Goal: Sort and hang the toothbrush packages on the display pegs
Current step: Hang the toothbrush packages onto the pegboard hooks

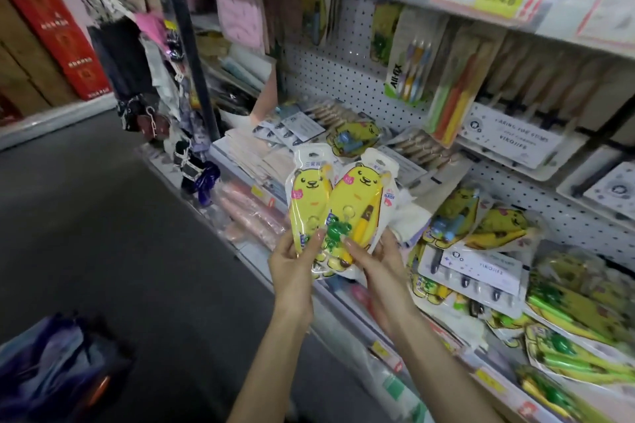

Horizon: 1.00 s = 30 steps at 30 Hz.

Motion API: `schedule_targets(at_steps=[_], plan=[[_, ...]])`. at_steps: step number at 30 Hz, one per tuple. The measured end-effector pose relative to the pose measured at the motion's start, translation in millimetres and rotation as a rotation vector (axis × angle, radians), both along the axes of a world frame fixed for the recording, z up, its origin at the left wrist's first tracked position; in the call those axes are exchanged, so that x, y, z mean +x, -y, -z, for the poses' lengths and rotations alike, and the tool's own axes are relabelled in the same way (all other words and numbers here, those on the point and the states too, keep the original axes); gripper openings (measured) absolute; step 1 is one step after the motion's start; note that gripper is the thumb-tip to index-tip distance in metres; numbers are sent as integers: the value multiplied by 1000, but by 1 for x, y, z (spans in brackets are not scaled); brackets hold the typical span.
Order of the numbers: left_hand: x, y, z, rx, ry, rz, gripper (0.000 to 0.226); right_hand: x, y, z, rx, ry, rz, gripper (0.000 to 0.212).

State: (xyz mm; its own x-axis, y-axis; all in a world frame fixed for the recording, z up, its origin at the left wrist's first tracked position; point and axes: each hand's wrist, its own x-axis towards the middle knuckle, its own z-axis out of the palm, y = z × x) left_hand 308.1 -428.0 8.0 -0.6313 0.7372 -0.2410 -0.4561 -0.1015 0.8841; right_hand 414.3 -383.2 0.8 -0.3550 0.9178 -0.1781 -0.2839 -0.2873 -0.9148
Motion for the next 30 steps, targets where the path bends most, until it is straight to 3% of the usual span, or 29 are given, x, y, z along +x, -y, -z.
schedule_targets(at_steps=[4, 9, 12, 20, 25, 30], plan=[[-45, -22, -11, 31, -27, 59, 24, -40, -21, -15, 94, 59, 17, 59], [-102, -42, -19, 67, 105, 67, 29, -76, -50, -26, 67, 33, 20, 63], [-119, -53, -25, 39, 149, 144, 25, -87, -65, -31, 52, 16, -6, 84], [-145, -82, -33, 63, 164, 264, 31, -105, -115, -29, 55, 24, -62, 42], [-161, -113, -38, 52, 71, 288, 38, -121, -148, -42, 197, 96, -65, 53], [-167, -145, -29, 39, 9, 347, 45, -122, -180, -44, 269, 199, -36, 34]])
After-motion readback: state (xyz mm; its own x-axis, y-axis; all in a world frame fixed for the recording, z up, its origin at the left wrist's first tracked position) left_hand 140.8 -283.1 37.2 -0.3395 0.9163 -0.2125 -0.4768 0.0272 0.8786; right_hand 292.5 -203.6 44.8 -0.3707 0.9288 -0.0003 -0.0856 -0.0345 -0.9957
